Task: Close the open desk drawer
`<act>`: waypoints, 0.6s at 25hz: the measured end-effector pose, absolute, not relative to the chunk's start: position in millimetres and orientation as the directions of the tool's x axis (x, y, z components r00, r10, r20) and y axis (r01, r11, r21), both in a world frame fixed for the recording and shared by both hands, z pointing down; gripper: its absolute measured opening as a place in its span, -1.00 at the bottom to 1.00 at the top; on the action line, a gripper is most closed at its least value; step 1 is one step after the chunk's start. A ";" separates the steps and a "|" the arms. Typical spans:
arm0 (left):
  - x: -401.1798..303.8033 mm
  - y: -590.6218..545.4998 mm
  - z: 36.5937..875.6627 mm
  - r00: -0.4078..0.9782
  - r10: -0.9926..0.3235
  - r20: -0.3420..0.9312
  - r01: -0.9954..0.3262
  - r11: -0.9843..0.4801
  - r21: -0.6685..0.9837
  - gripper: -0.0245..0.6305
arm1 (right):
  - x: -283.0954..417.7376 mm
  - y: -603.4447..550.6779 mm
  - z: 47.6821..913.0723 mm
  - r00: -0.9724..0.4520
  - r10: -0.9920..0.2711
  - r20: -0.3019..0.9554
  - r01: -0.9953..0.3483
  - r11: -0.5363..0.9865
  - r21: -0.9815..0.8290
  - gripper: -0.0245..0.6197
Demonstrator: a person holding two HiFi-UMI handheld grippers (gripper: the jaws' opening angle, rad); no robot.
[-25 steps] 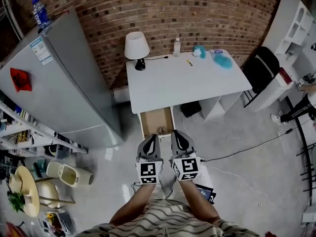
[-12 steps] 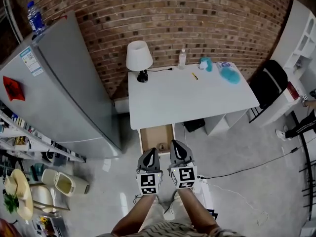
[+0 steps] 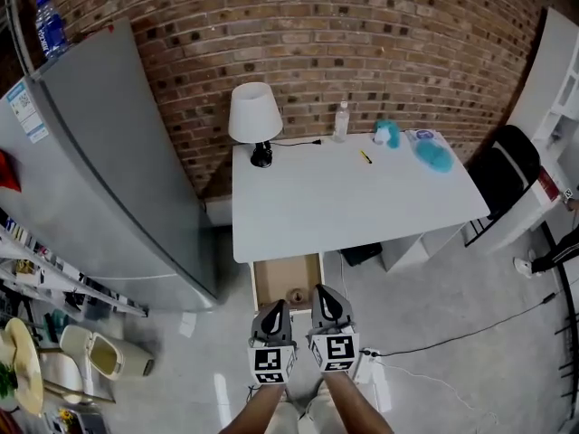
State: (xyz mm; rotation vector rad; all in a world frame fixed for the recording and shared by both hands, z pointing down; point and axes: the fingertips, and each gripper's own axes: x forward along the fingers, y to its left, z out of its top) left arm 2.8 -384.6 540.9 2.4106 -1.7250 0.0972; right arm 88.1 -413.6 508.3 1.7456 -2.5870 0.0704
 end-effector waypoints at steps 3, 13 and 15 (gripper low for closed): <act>2.5 -391.2 566.3 0.322 -0.933 0.157 -0.945 -0.308 0.110 -0.91 | 88.6 -418.1 533.1 -0.366 -0.929 0.049 -0.931 0.365 -0.025 -0.89; -1.8 -403.3 645.5 0.360 -0.929 0.084 -0.910 -0.329 0.253 -0.91 | 71.0 -421.2 616.6 -0.399 -0.915 0.059 -0.917 0.399 -0.014 -0.89; -1.8 -404.7 666.3 0.374 -0.925 0.071 -0.893 -0.339 0.296 -0.91 | 68.7 -423.3 632.6 -0.405 -0.912 0.063 -0.914 0.405 -0.016 -0.89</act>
